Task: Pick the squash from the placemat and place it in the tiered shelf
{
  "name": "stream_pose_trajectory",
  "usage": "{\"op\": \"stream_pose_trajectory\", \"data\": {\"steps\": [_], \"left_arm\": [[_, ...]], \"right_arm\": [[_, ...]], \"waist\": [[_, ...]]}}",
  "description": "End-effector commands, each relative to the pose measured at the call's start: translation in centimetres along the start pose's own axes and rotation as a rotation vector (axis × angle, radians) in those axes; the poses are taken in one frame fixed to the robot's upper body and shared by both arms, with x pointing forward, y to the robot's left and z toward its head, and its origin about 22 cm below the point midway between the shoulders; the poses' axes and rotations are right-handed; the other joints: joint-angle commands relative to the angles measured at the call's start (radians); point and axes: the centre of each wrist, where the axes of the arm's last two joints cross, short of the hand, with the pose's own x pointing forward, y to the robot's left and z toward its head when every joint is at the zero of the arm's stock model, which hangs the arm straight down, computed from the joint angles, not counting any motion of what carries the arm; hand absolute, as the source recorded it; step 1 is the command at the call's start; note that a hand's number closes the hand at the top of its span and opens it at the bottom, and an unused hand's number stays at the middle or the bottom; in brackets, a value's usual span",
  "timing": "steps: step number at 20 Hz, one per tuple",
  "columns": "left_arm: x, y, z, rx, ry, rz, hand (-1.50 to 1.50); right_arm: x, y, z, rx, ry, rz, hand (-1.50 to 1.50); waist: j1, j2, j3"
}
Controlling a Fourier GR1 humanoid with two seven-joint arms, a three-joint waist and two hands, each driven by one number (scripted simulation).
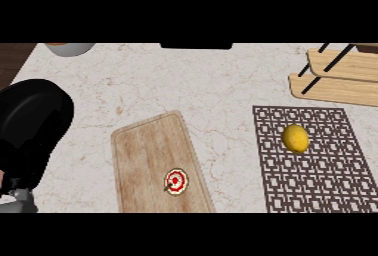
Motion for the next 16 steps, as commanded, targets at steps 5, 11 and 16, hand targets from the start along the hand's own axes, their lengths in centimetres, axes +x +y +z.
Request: {"op": "stream_pose_trajectory", "data": {"steps": [5,11,16], "left_arm": [[-1.3,-0.3,0.8,0.001,-0.005,0.022,0.0],[0.0,0.3,0.0,0.004,0.004,-0.002,0.0],[-1.3,0.9,1.6,0.013,0.008,0.009,0.0]], "right_arm": [[-0.2,-6.5,2.6,-0.061,-0.027,-0.263,-1.5],[0.0,-13.8,7.1,-0.131,-0.027,-0.32,-1.5],[-1.6,-19.6,13.3,-0.2,0.07,-0.275,-1.5]], "waist": [[-0.012,-0.004,0.0],[-0.01,-0.001,0.001],[-0.012,0.002,0.005]]}}
